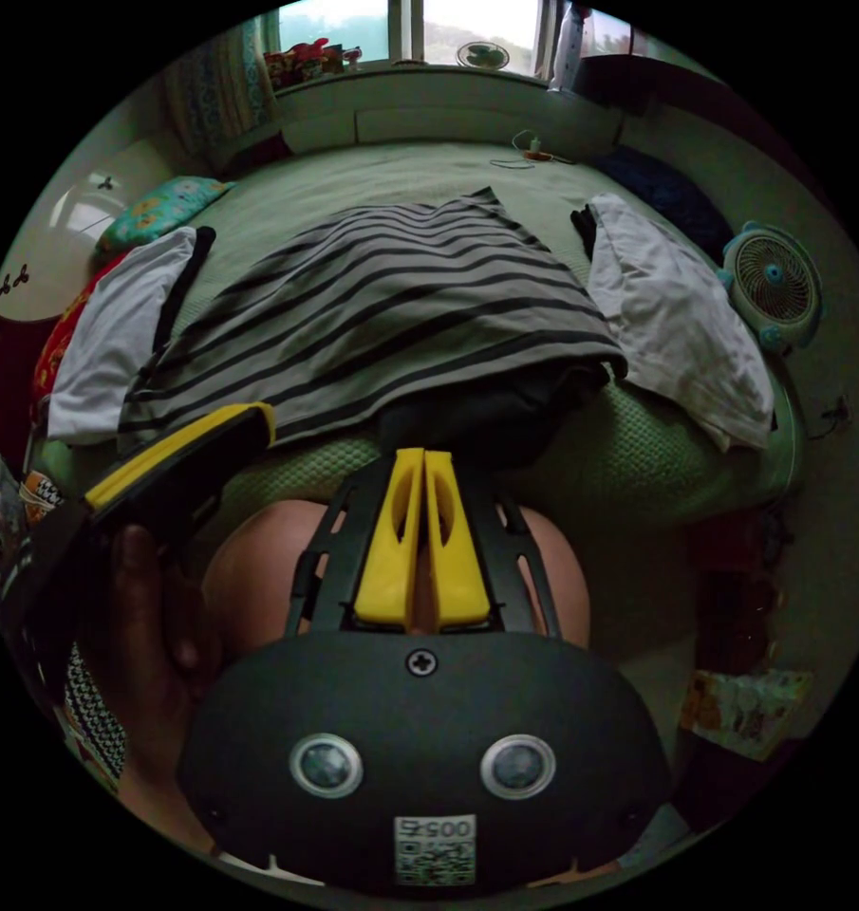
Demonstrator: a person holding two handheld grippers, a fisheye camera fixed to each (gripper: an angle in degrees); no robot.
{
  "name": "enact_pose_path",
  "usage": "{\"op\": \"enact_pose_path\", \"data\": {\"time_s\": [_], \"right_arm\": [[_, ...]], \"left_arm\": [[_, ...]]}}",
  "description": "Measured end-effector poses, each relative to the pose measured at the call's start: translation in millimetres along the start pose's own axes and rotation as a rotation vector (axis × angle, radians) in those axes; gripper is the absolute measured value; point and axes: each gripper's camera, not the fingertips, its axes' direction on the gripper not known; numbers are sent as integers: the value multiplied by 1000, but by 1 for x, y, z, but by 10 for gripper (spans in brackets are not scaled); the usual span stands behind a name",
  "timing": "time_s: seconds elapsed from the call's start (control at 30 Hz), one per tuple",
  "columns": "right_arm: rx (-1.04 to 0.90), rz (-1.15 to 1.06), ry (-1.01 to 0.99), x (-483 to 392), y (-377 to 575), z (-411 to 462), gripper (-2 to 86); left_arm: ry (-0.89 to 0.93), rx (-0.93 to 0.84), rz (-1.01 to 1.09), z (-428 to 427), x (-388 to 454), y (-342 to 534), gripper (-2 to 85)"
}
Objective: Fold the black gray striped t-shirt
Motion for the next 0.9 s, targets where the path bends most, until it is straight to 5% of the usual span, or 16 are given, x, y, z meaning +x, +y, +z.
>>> {"op": "enact_pose_path", "data": {"time_s": [0.63,0.9], "right_arm": [[4,1,-31,20,3,0,-11],[28,9,-104,36,3,-2,-11]], "left_arm": [[122,66,144,-31,-16,6,0],[-87,72,293,-38,-44,25,11]]}}
